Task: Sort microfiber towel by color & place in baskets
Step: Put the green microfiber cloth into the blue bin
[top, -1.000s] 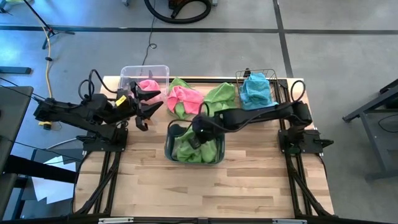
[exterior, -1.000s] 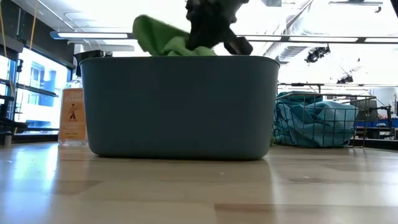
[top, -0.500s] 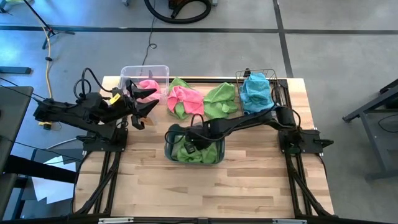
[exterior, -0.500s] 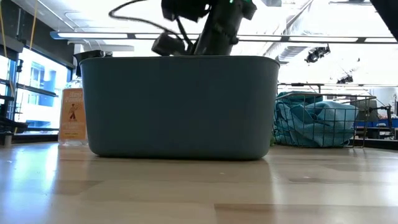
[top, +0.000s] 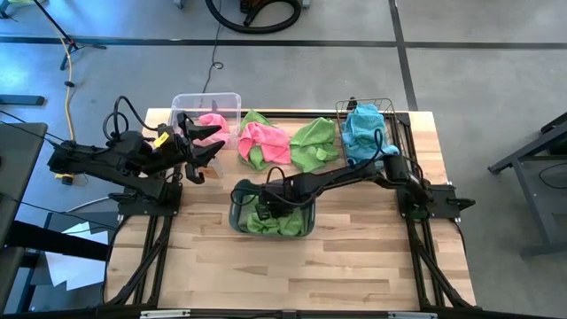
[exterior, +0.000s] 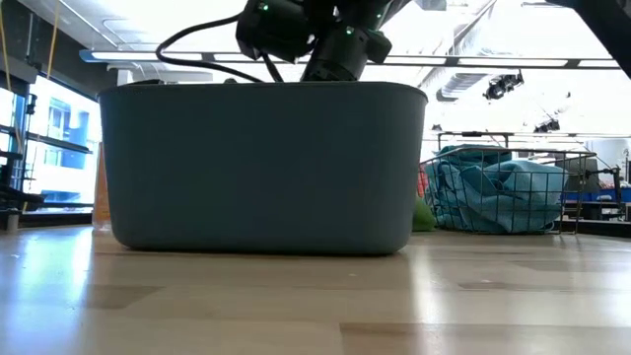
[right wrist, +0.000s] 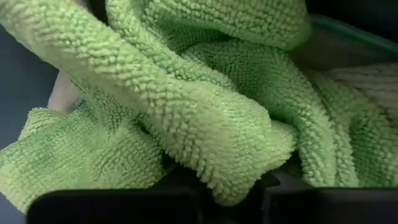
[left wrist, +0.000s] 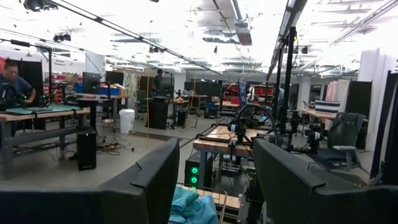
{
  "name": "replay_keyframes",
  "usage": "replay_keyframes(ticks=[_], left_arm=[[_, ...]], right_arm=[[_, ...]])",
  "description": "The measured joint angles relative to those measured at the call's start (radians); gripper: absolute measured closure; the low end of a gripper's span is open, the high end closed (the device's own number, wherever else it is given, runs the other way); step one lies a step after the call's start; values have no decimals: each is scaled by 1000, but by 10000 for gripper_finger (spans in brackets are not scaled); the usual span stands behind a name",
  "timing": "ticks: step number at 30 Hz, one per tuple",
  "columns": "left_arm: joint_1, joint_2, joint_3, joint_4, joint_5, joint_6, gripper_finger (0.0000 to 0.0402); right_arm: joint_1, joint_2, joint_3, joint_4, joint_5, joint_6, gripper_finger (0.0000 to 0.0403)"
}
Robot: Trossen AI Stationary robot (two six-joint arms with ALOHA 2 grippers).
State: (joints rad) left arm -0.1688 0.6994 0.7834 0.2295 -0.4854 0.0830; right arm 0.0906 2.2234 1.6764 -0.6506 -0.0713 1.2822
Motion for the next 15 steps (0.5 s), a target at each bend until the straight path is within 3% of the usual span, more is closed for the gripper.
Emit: replay_keyframes(ticks=[8,15], left_arm=[[0,0,0,0,0,0,209],[0,0,0,-1,0,38,209]], right_arm=[[1,1,5,-3,5,-9,278],[2,10,99,-78,35,-108,215]])
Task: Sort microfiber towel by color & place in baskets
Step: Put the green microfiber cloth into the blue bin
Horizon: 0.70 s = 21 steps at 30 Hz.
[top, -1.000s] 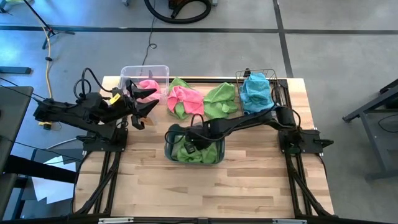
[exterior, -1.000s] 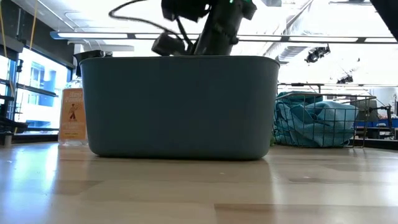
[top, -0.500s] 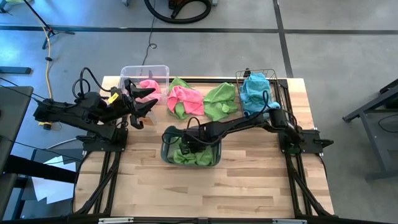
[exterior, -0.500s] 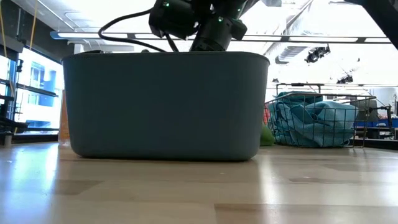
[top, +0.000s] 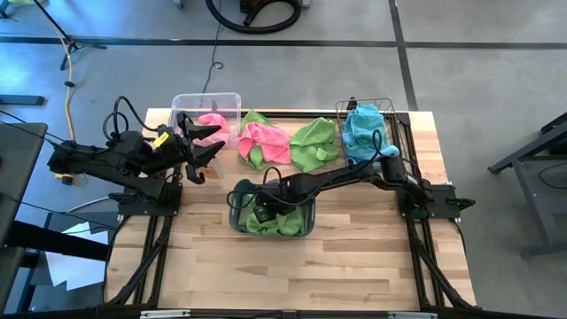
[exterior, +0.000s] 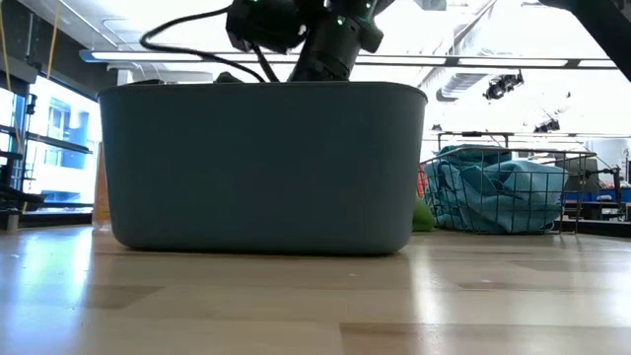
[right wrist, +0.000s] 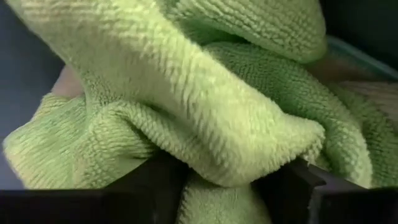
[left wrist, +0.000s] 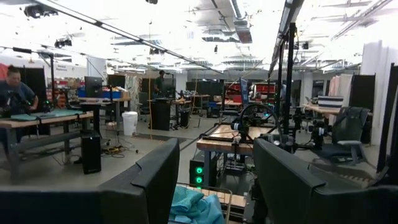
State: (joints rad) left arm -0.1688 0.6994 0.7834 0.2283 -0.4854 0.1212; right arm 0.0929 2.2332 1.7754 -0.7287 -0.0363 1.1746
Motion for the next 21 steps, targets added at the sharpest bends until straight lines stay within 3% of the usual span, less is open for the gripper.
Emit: replay_keyframes(ticks=[7,21], left_arm=[[0,0,0,0,0,13,209],[0,-1,0,-17,0,13,209]], right_arm=[[-1,-1,12,-49,-2,0,185],[-1,-43,119,-188,-9,-80,182]])
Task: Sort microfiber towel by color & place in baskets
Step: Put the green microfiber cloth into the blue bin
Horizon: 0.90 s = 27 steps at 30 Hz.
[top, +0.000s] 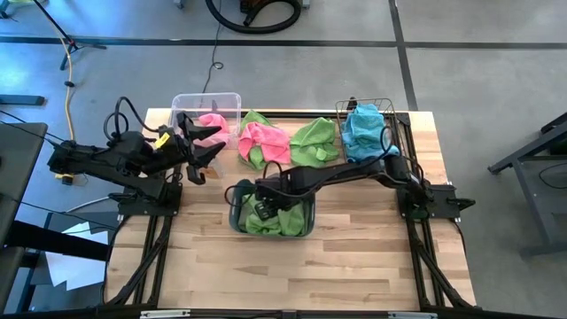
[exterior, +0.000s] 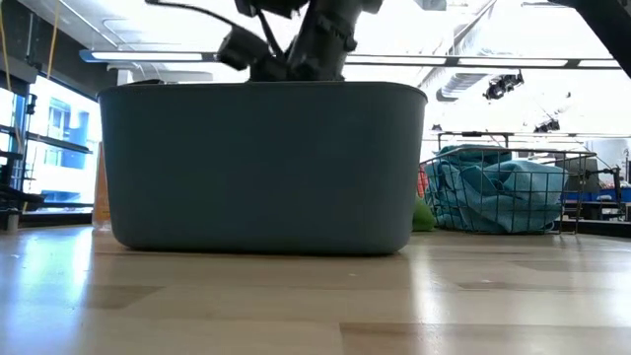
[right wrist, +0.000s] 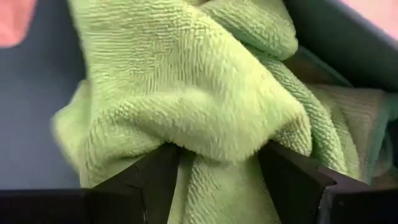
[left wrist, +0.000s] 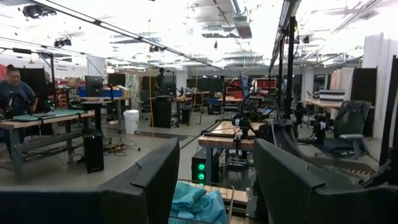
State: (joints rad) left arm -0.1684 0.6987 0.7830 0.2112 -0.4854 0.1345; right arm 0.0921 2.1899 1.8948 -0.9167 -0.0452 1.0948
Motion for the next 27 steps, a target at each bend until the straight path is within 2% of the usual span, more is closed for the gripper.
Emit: replay_keyframes(ticks=[13,21,27], left_arm=[[0,-6,0,-13,0,-2,209],[0,-18,0,-11,0,-2,209],[0,-19,0,-11,0,-21,209]], right_arm=[[0,-3,193,-221,27,-240,182],[0,-7,291,-445,227,-416,182],[0,-75,257,-561,329,-478,182]])
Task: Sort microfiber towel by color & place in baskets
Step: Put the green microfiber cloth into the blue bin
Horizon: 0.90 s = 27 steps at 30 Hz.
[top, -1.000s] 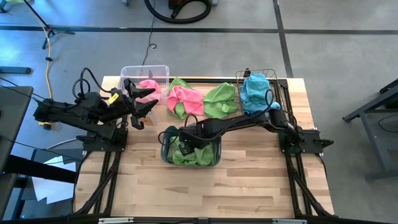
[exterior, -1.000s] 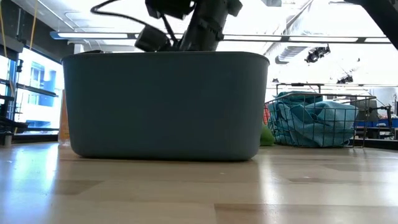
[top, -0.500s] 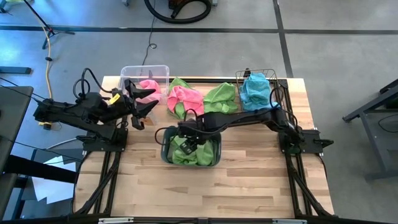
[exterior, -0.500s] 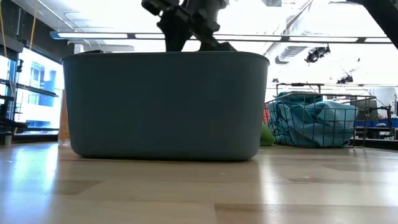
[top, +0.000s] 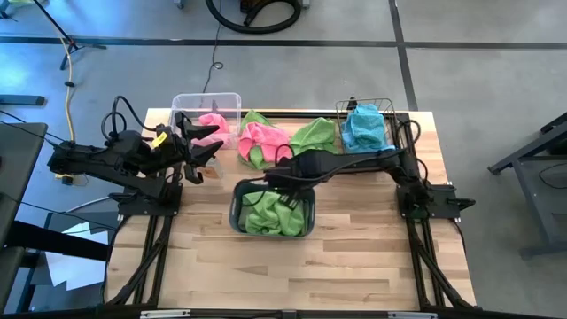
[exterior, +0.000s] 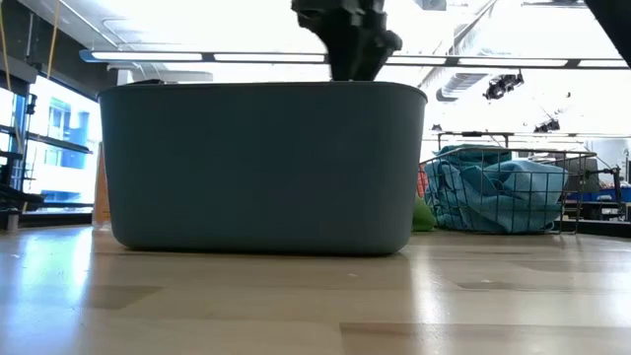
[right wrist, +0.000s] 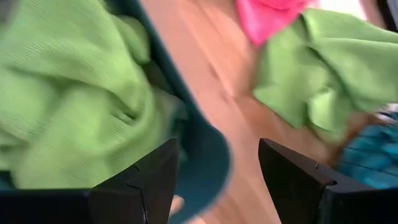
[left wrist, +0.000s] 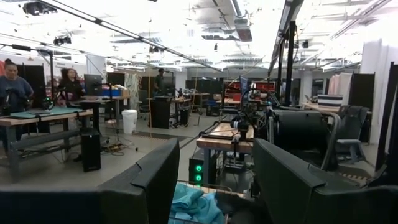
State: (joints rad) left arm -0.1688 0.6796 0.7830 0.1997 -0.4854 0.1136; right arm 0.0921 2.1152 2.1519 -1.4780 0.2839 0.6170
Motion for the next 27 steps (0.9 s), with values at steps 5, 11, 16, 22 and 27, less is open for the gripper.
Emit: replay_keyframes(ticks=[5,11,16,22,27], left_arm=[[0,0,0,1,0,-7,209],[0,0,0,0,-29,-8,209],[0,1,0,0,-66,-8,209],[0,1,0,0,-69,-36,209],[0,1,0,0,-69,-83,209]], right_arm=[[-13,-125,-152,-6,29,-3,182],[-20,-383,-506,144,27,90,182],[-15,-635,-806,289,-2,215,182],[-4,-903,-1029,471,-2,283,182],[-15,-1044,-1142,789,15,109,182]])
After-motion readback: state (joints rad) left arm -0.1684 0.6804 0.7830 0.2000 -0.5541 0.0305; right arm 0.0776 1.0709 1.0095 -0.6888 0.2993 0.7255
